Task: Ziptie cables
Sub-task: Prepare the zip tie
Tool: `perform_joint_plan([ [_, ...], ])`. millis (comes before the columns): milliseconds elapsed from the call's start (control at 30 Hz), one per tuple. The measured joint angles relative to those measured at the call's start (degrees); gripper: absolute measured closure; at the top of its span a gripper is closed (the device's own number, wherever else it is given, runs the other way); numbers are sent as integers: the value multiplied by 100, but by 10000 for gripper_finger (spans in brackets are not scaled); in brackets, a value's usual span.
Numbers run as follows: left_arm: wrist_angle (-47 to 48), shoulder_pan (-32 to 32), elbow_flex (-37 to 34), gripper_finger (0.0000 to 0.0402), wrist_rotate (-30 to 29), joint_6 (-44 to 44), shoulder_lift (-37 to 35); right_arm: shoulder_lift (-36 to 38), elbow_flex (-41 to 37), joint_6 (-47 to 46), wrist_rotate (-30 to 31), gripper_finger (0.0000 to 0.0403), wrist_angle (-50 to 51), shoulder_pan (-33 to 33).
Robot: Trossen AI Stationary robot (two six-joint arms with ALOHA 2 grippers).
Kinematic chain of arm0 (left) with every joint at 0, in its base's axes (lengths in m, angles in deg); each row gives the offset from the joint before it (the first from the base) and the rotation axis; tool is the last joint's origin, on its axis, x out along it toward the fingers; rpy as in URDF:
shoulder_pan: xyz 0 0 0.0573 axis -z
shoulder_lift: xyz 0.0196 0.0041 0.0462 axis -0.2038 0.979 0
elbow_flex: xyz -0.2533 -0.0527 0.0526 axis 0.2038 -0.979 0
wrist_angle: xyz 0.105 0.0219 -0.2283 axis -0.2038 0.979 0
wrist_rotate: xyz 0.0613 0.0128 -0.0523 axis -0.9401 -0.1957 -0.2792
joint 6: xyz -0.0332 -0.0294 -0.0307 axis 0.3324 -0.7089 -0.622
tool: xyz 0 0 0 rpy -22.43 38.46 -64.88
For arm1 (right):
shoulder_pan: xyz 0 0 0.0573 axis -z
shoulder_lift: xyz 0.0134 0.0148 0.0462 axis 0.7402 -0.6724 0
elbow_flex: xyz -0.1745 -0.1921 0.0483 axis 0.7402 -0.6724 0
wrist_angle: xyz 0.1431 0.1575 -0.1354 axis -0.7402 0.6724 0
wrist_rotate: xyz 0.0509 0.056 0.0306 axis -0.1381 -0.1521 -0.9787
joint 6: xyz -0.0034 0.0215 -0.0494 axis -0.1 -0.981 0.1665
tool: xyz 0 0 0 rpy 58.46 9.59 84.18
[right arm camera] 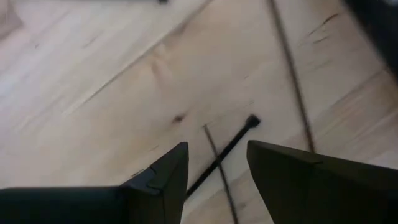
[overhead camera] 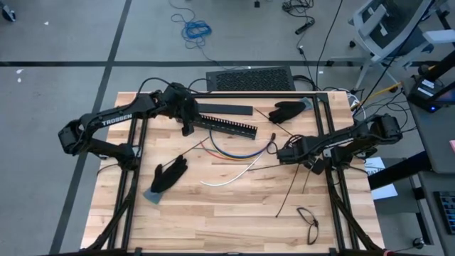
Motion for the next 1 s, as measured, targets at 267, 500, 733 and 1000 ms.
perform_joint_plan([
  [267,-2,-2,0,353,-4,45,0,168,26,41,99,242,85,-88],
  [500,-9,-2,0,353,-11,46,0,168,26,-28,-220,242,285,-371],
  [733,-19,-2,2,353,-20,194,0,151,-32,-45,-137,242,322,-226],
  [1000,-19,-2,2,353,-22,194,0,149,-210,-28,-80,242,170,-126],
])
